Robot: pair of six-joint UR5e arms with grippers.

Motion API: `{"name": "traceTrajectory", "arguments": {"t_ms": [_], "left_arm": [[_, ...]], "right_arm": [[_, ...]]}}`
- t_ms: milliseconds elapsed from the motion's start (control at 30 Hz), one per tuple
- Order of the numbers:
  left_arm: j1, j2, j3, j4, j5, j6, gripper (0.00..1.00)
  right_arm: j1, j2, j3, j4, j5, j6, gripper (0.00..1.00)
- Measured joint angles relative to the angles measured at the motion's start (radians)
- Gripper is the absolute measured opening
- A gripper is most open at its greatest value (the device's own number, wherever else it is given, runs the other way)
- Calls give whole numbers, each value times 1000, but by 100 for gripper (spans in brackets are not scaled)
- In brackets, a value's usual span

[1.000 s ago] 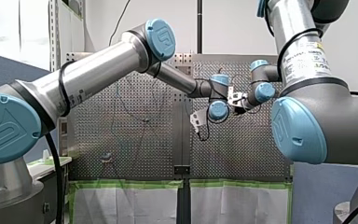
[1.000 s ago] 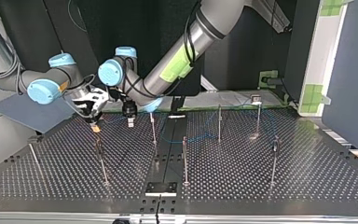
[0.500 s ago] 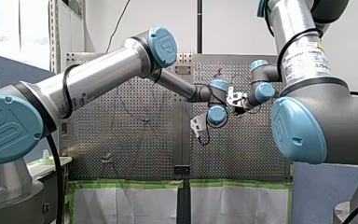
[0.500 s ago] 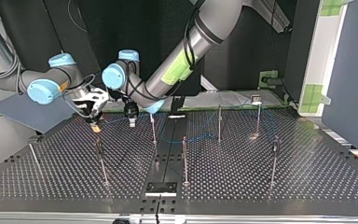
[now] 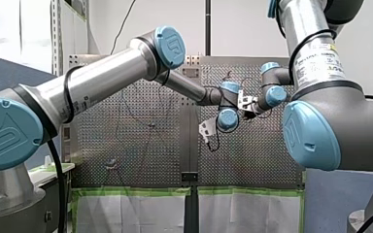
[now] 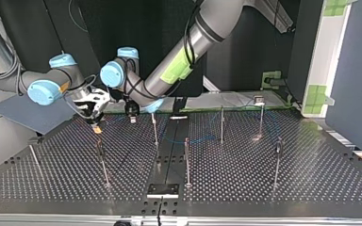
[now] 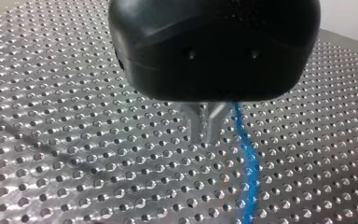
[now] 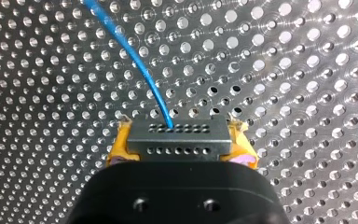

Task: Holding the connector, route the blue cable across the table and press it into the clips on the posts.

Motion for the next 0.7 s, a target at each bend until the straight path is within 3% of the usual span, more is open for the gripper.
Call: {"name": "traceTrajectory", "arguments": {"t_ms": [367,500,700], "left_arm": [[-10,74,-12,-84,-66,-22,0],[-8,108,-39,-88,-91,-20,0],[-10,164,-95,-41,-97,13,0]], "right_arm": [[1,-19,-12,28,-17,-14,0],[0,-47,-22,44,-25,0,0],[-2,-98,-37,77,-40,19,0]]}}
